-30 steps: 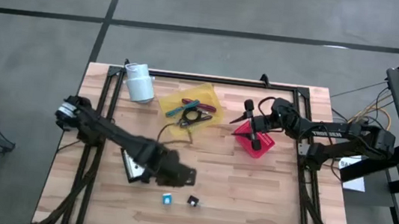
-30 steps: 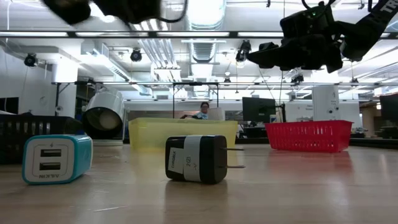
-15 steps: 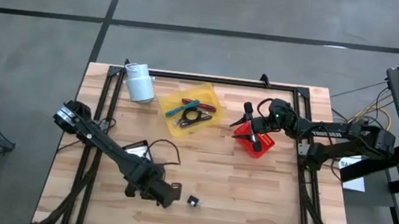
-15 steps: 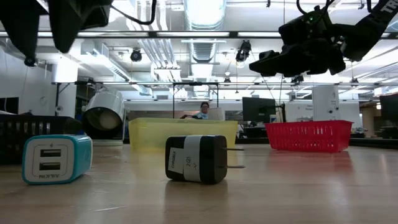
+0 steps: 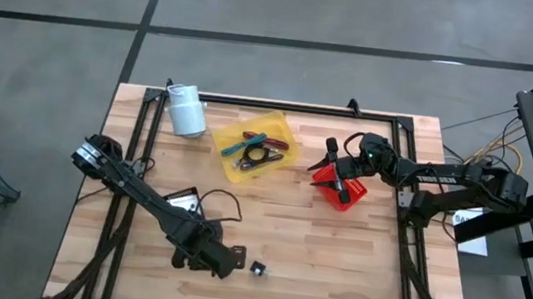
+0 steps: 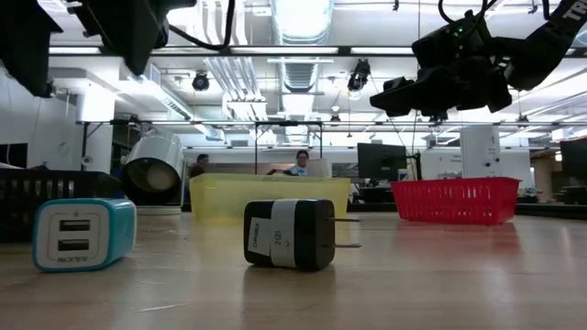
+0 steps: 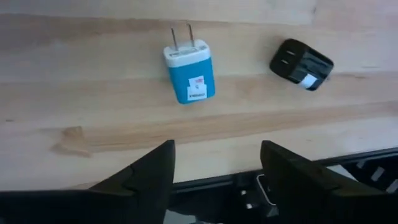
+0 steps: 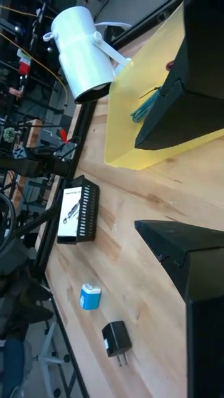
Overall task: Pick and place items into bin
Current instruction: Put the blue charger adapter into the red bin
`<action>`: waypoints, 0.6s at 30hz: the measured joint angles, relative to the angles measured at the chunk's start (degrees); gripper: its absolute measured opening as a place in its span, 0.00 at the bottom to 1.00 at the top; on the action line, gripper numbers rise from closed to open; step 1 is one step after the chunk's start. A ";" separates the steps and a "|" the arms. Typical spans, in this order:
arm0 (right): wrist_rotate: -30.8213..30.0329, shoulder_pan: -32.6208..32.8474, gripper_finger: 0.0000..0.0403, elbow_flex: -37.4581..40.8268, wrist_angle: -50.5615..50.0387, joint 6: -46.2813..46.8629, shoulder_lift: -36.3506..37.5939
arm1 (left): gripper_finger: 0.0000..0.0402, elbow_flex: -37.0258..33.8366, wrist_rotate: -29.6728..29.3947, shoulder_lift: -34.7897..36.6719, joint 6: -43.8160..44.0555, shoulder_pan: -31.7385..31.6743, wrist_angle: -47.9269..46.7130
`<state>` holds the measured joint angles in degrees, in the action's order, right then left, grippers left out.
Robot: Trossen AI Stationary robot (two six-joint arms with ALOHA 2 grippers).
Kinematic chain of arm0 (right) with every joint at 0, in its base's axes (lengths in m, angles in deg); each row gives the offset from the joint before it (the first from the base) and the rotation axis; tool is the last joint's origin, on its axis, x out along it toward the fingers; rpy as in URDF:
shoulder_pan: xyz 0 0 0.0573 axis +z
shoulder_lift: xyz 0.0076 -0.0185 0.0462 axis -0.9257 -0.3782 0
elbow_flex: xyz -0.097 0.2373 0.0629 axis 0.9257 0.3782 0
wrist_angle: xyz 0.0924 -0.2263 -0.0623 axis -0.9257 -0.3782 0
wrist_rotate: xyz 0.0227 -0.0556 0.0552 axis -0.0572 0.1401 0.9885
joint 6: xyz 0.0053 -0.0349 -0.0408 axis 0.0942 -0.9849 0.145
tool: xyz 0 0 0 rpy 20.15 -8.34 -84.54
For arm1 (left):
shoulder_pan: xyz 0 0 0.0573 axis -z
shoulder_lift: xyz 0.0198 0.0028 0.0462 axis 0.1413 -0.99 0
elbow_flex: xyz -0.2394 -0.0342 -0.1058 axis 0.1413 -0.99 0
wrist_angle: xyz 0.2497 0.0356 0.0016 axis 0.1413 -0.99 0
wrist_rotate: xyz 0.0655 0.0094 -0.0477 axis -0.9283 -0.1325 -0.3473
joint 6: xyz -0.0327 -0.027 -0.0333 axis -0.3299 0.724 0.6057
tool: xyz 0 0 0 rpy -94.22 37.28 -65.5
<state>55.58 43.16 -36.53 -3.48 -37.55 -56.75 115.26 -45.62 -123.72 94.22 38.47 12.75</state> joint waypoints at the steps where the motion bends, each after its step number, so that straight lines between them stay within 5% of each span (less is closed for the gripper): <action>1: 0.00 0.00 0.45 0.01 0.01 0.00 0.00 | 0.55 0.00 0.01 0.00 0.63 -0.09 0.07; 18: 0.02 0.00 0.45 0.01 0.07 -0.24 0.00 | 0.56 0.83 0.04 -9.38 5.43 -1.06 1.16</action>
<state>55.60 43.16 -36.52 -3.41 -37.79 -56.75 116.09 -45.58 -133.11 99.65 37.42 13.91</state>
